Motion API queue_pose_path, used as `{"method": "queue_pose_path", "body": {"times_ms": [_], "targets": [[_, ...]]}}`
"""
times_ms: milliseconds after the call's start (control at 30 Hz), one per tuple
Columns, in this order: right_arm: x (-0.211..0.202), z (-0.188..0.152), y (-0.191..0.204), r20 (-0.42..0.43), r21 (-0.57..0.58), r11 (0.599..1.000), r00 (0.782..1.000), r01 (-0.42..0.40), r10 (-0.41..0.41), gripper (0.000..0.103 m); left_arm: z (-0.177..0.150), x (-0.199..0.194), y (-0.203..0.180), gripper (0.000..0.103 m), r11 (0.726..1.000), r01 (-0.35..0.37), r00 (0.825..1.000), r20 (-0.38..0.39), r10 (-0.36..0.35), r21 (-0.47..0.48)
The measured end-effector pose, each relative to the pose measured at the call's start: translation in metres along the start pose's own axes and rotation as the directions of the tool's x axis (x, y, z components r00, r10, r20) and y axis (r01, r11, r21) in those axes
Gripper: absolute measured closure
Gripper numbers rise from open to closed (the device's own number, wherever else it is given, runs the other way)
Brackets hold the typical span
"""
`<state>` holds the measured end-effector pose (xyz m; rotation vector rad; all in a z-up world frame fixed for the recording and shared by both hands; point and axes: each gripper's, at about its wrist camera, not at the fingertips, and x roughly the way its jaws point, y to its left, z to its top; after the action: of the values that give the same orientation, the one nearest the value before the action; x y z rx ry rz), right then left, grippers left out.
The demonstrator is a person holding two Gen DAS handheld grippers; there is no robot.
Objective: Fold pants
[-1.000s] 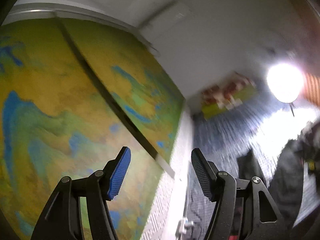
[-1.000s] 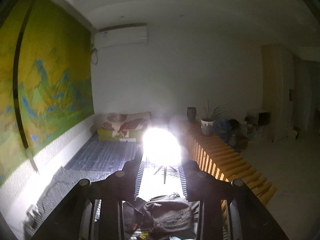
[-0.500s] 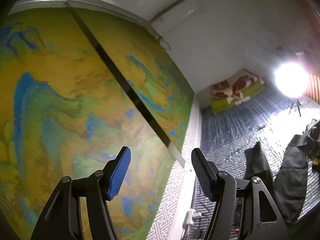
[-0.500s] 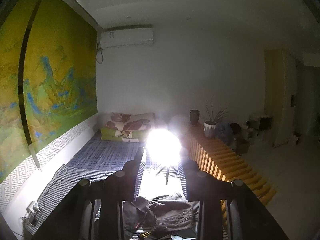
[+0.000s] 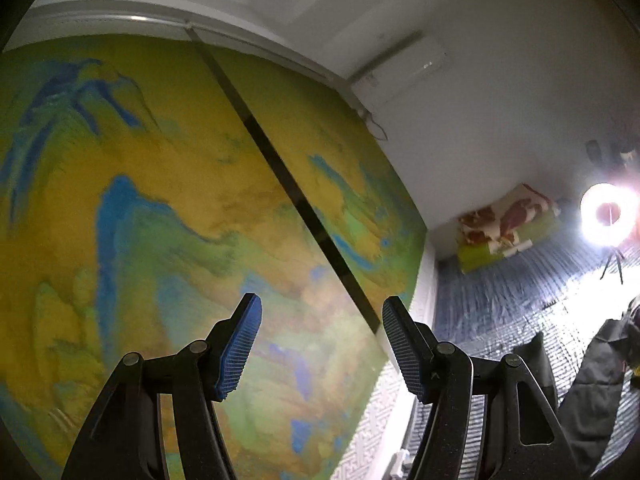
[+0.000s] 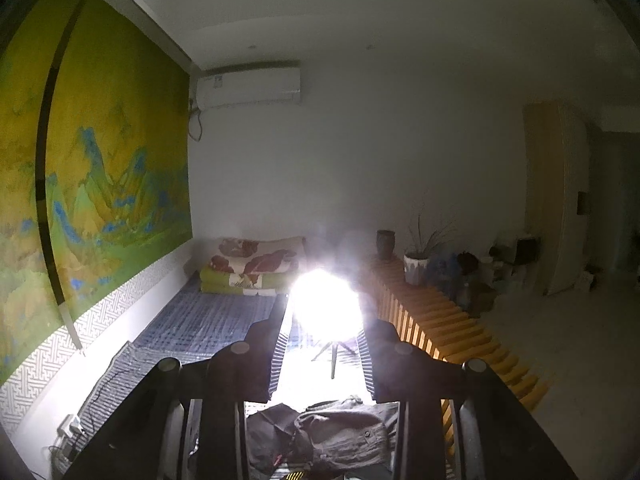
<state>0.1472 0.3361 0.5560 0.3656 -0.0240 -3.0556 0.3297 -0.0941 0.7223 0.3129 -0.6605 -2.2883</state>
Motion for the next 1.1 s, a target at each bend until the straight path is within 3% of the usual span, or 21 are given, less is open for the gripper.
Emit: {"method": "queue_pose_path", "body": {"times_ms": [100,233,500,733,933,1100], "targets": [[-0.002,0.001,0.002,0.004,-0.002,1.0,1.0,-0.006,0.006,0.074,0.009,-0.022,0.015,0.036,0.999,-0.033,0.999,0.031,0.034,-0.004],[0.003,-0.003,0.005,-0.003,0.006,0.999,0.999,-0.035,0.035,0.074,0.005,-0.025,0.017,0.036,0.999,-0.038,0.999,0.007,0.038,0.021],[0.022,-0.018,0.012,-0.056,-0.008,0.998,0.996,-0.064,0.063,0.074,-0.013,0.014,0.001,0.036,0.998,-0.027,0.997,-0.064,0.031,0.059],[0.027,-0.026,0.011,-0.063,-0.01,0.997,0.995,-0.074,0.074,0.074,-0.013,0.042,-0.019,0.036,0.997,0.008,0.998,-0.068,-0.003,0.07],[0.032,-0.049,0.018,-0.085,-0.026,0.993,0.99,-0.112,0.109,0.074,-0.043,0.072,-0.033,0.036,0.996,0.066,0.992,-0.109,-0.06,0.053],[0.045,-0.079,0.037,-0.14,-0.064,0.987,0.981,-0.145,0.135,0.074,-0.107,0.104,-0.059,0.036,0.987,0.154,0.97,-0.197,-0.14,0.054]]}}
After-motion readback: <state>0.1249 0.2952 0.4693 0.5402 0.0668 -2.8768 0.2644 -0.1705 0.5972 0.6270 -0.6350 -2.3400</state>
